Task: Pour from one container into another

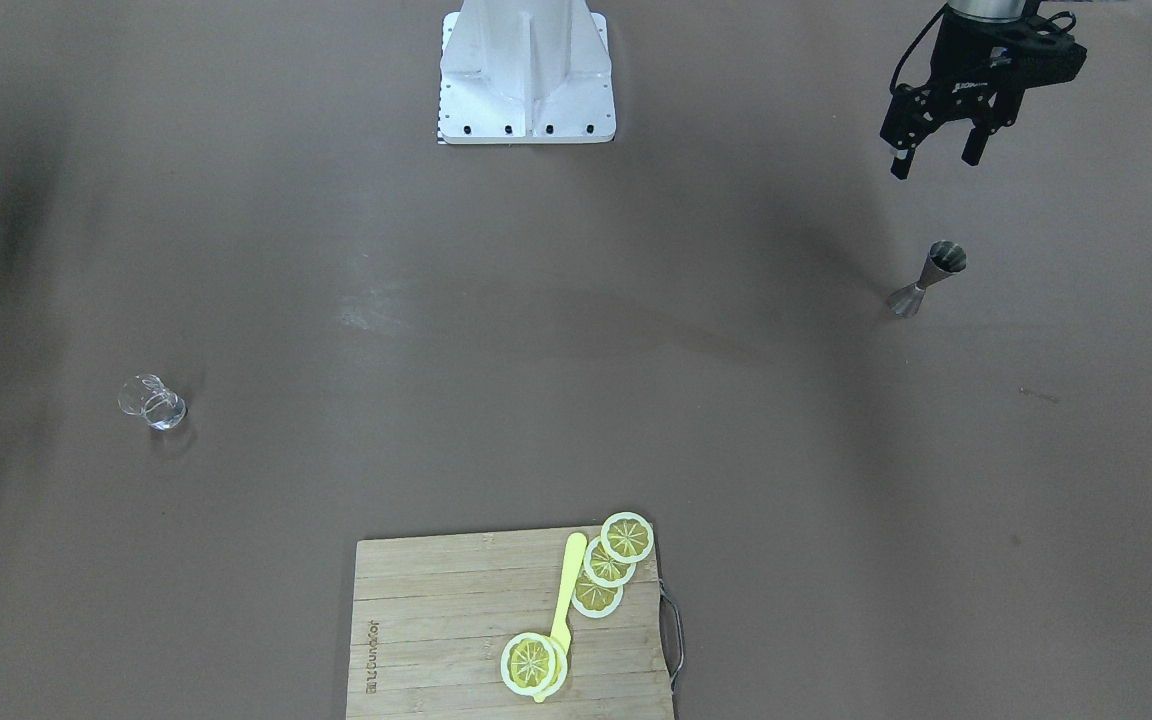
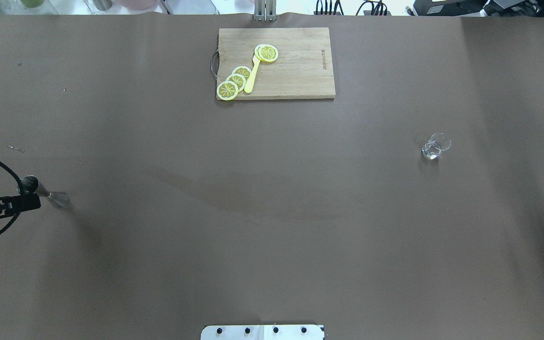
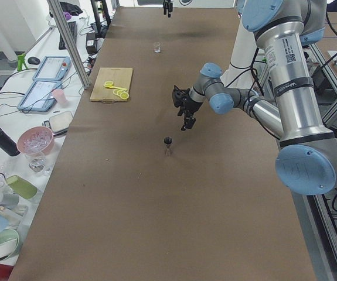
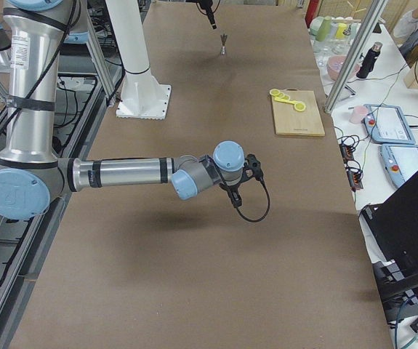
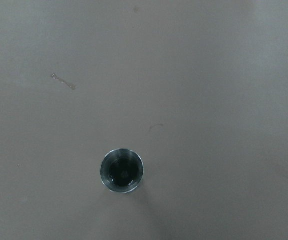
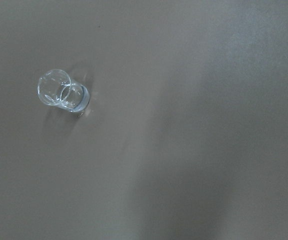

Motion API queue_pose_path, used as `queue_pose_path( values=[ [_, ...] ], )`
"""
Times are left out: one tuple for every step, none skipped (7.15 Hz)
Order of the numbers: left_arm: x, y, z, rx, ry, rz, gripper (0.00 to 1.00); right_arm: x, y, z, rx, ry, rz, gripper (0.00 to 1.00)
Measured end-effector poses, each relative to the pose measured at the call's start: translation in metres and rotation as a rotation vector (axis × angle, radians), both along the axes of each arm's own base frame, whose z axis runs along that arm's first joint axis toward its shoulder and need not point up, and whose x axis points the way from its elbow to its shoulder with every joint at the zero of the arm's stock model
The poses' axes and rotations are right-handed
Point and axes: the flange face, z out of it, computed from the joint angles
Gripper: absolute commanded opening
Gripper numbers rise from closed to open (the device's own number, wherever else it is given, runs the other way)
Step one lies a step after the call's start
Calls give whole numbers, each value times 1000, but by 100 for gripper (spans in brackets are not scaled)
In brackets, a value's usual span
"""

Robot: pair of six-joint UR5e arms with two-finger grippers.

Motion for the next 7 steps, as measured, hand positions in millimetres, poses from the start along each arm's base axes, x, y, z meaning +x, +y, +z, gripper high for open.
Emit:
queue_pose_path(
  values=[
    [2,11,7,5,3,-13,99,-1,14,7,43,-7,-3,100],
    [6,21,10,9,12,-28,99,-2,25,12,98,-15,-8,100],
    [13,30,11,12,20,-43,99,-4,32,17,162,-27,-15,100],
    [20,38,13,19,19,-58,99,-7,36,24,220,-40,-22,100],
    [27,46,18,40,8,-84,99,-10,40,37,276,-54,-31,100],
    [33,54,22,66,0,-111,99,-16,39,50,333,-71,-44,100],
    [39,59,26,76,-5,-125,99,-24,30,56,392,-88,-58,100]
  ],
)
